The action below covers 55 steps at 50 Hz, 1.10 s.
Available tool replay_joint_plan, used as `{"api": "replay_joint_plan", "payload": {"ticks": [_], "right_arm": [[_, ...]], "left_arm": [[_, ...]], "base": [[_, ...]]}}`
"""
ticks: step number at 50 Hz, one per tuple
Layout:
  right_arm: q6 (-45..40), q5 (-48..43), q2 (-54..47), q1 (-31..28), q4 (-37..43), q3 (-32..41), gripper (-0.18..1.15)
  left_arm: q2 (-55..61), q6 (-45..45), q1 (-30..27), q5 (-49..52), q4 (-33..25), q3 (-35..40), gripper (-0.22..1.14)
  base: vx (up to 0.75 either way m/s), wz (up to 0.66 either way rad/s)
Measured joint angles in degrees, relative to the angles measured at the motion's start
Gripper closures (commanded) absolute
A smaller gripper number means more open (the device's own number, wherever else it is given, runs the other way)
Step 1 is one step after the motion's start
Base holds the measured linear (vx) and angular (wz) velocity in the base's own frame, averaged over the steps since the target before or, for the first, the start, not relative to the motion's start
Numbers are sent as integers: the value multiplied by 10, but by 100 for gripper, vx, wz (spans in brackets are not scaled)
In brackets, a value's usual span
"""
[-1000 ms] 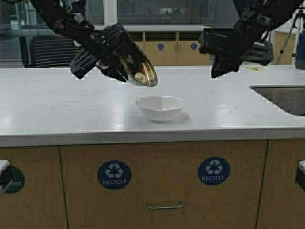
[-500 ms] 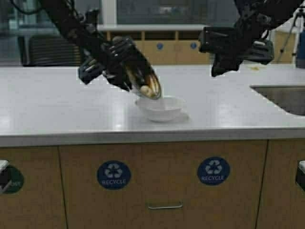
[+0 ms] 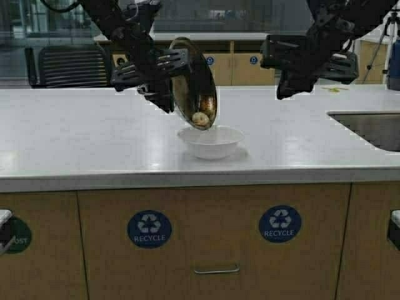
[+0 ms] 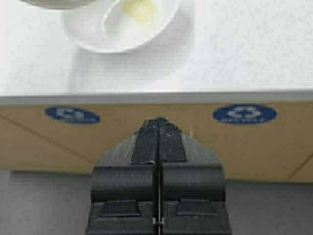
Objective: Add oil to the pan and cook the shrimp and serve it
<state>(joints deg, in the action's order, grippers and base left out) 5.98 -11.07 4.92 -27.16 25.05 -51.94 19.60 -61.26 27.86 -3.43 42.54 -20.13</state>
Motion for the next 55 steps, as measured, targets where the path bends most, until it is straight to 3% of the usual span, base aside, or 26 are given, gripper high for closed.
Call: {"api": "replay_joint_plan", "payload": {"ticks": [24, 42, 49, 55], "right_arm": [[0, -1, 0, 0, 0, -1, 90], [-1, -2, 0, 0, 0, 0, 90], [-2, -2, 0, 0, 0, 0, 90], [-1, -2, 0, 0, 0, -1, 90]], "left_arm": [[0, 192, 47, 78, 0, 29, 87], [0, 215, 40, 100, -8, 45, 87], [0, 214, 34, 99, -43, 45, 87], [1, 208, 19, 63, -123, 40, 87]], "base": [[0, 0], [0, 0], [0, 0], [0, 0]]}}
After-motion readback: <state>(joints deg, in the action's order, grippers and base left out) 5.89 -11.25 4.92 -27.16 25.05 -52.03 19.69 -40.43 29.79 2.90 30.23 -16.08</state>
